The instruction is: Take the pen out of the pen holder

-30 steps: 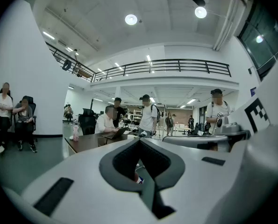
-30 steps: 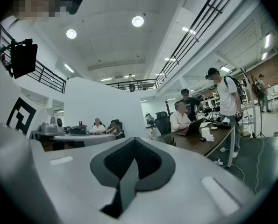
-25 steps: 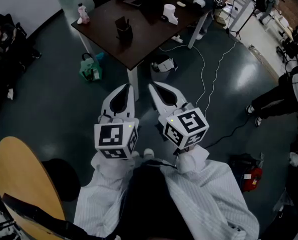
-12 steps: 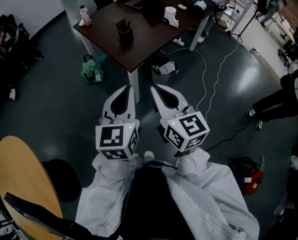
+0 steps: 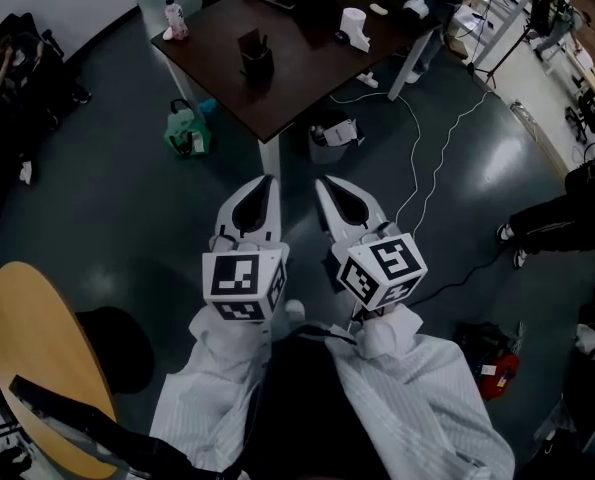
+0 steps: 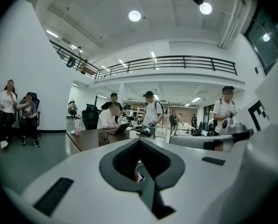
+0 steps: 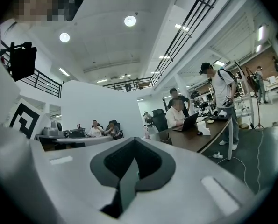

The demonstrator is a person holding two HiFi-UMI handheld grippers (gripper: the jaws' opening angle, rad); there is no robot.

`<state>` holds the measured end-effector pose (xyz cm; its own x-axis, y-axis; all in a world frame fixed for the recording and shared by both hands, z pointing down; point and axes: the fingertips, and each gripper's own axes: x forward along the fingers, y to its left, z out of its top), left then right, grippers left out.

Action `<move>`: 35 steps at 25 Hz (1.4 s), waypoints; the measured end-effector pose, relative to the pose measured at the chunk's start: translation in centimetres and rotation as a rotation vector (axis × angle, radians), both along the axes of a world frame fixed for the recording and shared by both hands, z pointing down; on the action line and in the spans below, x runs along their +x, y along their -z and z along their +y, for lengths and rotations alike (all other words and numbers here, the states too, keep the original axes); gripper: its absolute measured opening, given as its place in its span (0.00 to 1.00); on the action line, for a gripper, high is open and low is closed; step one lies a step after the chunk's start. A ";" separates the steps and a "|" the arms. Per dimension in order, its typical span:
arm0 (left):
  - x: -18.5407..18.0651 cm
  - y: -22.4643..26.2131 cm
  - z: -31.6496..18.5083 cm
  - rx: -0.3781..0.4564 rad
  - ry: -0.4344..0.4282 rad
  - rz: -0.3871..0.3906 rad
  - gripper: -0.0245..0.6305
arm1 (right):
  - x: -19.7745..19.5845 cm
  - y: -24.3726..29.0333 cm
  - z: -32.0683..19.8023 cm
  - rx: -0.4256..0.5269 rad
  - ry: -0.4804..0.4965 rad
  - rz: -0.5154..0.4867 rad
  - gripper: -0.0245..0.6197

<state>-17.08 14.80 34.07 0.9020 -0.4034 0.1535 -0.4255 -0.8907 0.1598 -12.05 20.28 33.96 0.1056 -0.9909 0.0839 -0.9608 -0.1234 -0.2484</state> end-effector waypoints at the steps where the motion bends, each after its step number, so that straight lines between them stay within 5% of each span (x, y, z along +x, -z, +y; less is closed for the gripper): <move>1: 0.6 -0.4 -0.7 -0.001 0.002 -0.006 0.04 | 0.7 -0.4 -0.6 -0.003 -0.003 -0.008 0.04; 16: 14.3 -0.6 -20.9 0.040 -0.021 -0.030 0.04 | 14.7 -0.4 -20.4 0.032 -0.027 -0.021 0.04; 25: 20.9 -3.2 -30.2 -0.008 0.019 -0.082 0.04 | 22.3 -2.4 -30.1 -0.022 -0.005 -0.041 0.04; 29: 24.4 -5.0 -33.8 -0.044 0.078 -0.093 0.04 | 26.3 -4.4 -34.1 -0.059 0.056 -0.059 0.04; 35: 29.9 -5.4 -38.8 -0.108 0.241 -0.009 0.04 | 32.0 -6.6 -39.7 -0.131 0.257 -0.054 0.04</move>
<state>12.86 -24.02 39.45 0.7805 -0.5871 0.2147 -0.6249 -0.7415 0.2442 19.96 -19.44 40.55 -0.1557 -0.9649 0.2115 -0.9505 0.0881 -0.2980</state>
